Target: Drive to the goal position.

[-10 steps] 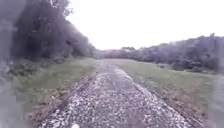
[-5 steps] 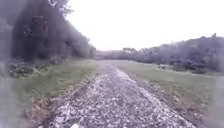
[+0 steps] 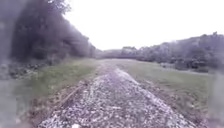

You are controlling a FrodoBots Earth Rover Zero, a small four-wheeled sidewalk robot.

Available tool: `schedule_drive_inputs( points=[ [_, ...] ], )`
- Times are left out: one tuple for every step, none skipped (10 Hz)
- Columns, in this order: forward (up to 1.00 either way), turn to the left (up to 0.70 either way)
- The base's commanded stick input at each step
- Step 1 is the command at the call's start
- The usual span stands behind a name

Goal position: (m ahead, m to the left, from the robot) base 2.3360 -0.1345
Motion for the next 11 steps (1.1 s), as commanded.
schedule_drive_inputs(
  points=[
    [0.7, 0.0],
    [0.7, 0.0],
    [0.7, 0.0],
    [0.7, 0.0],
    [0.7, 0.0],
    [0.7, 0.0],
    [0.7, 0.0],
    [0.7, 0.0],
    [0.7, 0.0],
    [0.7, 0.0],
    [0.7, 0.0]
  ],
)
